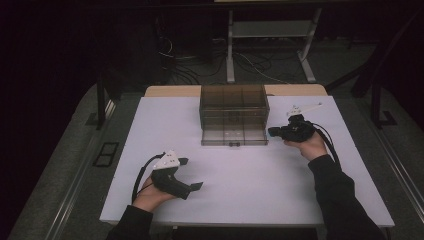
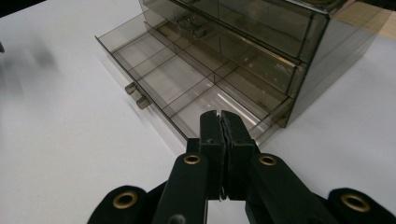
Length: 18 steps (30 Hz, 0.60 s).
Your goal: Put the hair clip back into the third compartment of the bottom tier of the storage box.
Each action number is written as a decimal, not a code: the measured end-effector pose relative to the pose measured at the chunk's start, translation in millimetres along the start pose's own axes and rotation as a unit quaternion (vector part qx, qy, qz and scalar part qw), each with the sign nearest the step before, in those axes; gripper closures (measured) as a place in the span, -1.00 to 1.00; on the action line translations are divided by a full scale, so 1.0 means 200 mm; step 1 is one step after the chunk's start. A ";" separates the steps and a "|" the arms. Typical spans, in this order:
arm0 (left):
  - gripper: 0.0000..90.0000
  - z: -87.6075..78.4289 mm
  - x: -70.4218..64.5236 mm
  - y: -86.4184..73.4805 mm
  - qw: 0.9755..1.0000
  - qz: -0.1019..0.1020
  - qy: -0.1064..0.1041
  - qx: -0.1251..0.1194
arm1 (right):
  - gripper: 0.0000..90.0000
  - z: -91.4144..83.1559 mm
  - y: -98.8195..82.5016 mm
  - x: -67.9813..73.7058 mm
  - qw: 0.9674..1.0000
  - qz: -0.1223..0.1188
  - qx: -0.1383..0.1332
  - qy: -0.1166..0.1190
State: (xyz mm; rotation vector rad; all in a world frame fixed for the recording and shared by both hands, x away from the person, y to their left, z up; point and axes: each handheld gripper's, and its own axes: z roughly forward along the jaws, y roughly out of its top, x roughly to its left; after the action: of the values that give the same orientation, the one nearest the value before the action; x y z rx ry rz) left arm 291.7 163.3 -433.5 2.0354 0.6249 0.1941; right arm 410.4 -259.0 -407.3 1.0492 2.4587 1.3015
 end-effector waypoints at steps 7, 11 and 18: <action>-1.00 0.00 0.00 0.00 1.000 -0.005 -0.002 -0.003 | 0.94 0.06 0.02 0.02 1.000 0.001 0.002 0.008; -1.00 0.00 0.00 0.00 1.000 -0.006 -0.003 -0.004 | 0.94 0.10 0.03 0.02 1.000 0.002 0.006 0.012; -1.00 -0.01 0.00 0.00 1.000 -0.008 -0.002 -0.006 | 0.94 0.13 0.06 0.03 1.000 0.002 0.000 0.015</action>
State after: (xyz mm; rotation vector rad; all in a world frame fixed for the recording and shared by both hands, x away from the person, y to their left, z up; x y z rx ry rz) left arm 291.6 164.5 -432.2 2.0182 0.6345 0.1835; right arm 422.7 -233.2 -413.2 1.0424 2.4790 1.3271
